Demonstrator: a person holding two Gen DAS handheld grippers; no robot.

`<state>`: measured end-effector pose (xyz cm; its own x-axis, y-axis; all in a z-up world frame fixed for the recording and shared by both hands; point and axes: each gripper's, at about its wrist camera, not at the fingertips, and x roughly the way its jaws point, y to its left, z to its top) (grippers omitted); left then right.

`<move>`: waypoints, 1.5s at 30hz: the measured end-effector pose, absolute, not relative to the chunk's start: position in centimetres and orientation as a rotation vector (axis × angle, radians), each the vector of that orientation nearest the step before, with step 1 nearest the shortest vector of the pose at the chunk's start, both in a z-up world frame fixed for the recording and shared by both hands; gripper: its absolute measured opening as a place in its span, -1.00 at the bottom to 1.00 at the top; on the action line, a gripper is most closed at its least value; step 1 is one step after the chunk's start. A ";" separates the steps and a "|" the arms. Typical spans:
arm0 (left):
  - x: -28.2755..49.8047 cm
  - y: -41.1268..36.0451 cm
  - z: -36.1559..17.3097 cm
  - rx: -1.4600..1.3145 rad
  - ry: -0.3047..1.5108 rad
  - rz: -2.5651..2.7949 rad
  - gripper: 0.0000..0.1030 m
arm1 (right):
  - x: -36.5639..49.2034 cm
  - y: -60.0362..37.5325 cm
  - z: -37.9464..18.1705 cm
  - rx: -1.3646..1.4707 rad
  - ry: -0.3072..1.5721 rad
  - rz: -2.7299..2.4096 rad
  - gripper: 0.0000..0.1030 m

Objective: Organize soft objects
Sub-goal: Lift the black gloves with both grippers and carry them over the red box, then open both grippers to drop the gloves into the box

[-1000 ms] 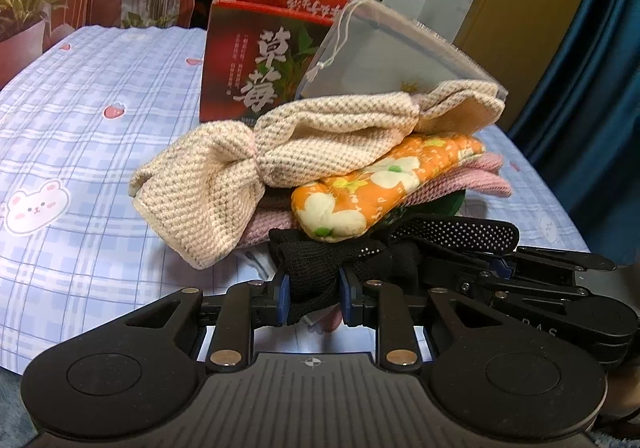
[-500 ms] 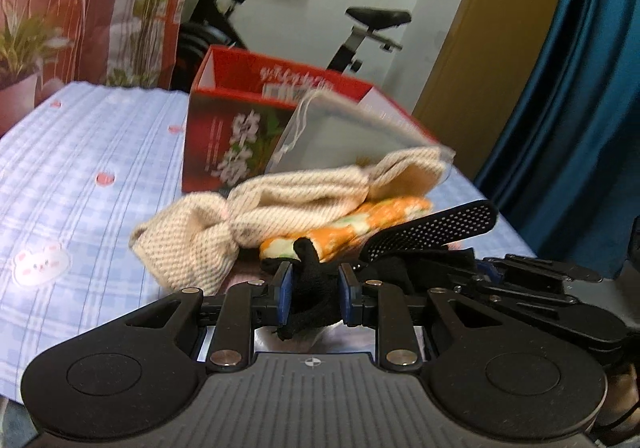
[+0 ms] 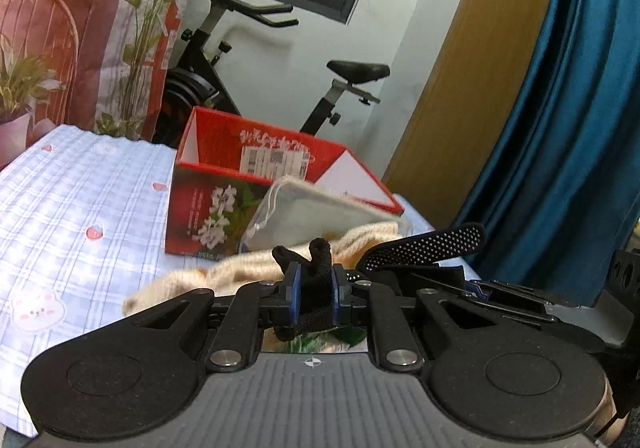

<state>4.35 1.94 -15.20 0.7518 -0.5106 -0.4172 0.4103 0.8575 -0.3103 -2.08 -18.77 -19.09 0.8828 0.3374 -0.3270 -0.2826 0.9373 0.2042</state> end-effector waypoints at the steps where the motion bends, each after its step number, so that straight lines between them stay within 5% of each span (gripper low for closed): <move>1: 4.7 2.0 -14.9 -0.209 0.508 -0.509 -0.70 | -2.0 -18.8 -18.7 0.149 0.359 0.325 -0.67; 18: 17.9 -2.0 -7.2 -0.135 0.368 -0.529 -0.71 | 11.5 -21.0 -7.6 -0.016 0.286 0.387 -0.67; 39: 28.7 -2.0 -14.2 -0.127 0.683 -0.424 -0.69 | 26.9 -19.7 -16.8 0.025 0.663 0.281 -0.57; 42: 28.5 -1.9 -14.2 -0.115 0.685 -0.406 -0.60 | 27.0 -19.5 -17.1 0.022 0.706 0.255 -0.48; 45: 27.9 -1.6 -13.6 -0.096 0.664 -0.388 -0.17 | 26.5 -19.7 -16.7 0.022 0.698 0.217 -0.31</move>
<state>27.91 -1.62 -13.57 0.7185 -0.3810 -0.5819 0.3204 0.9239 -0.2093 26.49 -19.71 -16.67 0.7444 0.2055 -0.6353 -0.1908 0.9773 0.0925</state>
